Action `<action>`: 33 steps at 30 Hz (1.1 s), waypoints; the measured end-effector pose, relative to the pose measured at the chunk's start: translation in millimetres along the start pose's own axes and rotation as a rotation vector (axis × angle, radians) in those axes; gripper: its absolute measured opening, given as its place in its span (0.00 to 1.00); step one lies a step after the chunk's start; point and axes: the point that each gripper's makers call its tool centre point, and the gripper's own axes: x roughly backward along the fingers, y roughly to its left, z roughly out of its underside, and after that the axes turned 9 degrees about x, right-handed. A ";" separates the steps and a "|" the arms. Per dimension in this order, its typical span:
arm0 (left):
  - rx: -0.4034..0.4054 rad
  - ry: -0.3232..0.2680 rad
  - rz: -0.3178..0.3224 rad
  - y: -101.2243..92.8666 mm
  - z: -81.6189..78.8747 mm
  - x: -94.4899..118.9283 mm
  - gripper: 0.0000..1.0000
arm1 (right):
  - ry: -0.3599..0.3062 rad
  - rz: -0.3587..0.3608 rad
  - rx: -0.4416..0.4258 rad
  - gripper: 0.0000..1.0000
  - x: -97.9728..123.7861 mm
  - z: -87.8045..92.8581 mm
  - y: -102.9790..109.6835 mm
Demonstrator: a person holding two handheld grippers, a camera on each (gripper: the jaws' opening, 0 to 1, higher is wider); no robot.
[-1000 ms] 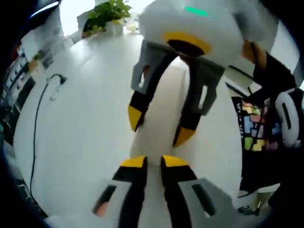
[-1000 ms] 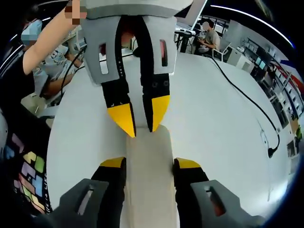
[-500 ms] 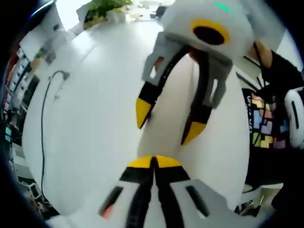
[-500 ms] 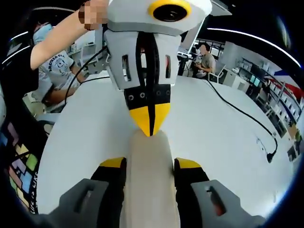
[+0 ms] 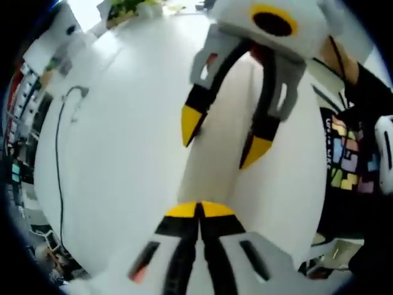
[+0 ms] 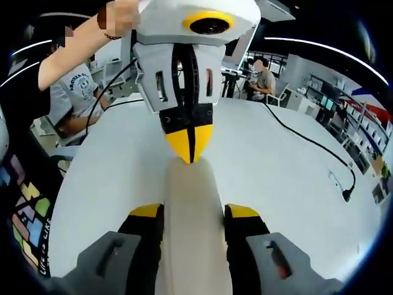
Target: Arrange the utensils inside the cutlery case until each visible utensil rests in its matching compartment.
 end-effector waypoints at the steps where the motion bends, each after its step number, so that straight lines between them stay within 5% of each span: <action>1: -0.002 -0.005 0.023 -3.9 -3.5 -1.8 0.00 | -0.001 0.005 -0.028 0.41 -1.3 0.9 0.3; 7: 0.095 -0.114 0.096 -0.4 -0.4 7.0 0.00 | -0.041 0.004 -0.032 0.41 -3.3 -0.7 -0.3; 10: 0.082 -0.148 0.092 2.1 0.4 5.1 0.00 | -0.038 0.002 -0.033 0.41 -6.0 -0.7 -1.6; 19: -0.013 0.002 0.002 0.7 2.0 1.9 0.00 | -0.021 0.005 -0.041 0.41 -2.7 3.2 -1.2; 33: -0.043 0.076 -0.034 4.0 8.3 3.0 0.00 | 0.005 -0.003 0.030 0.39 7.4 3.8 -2.8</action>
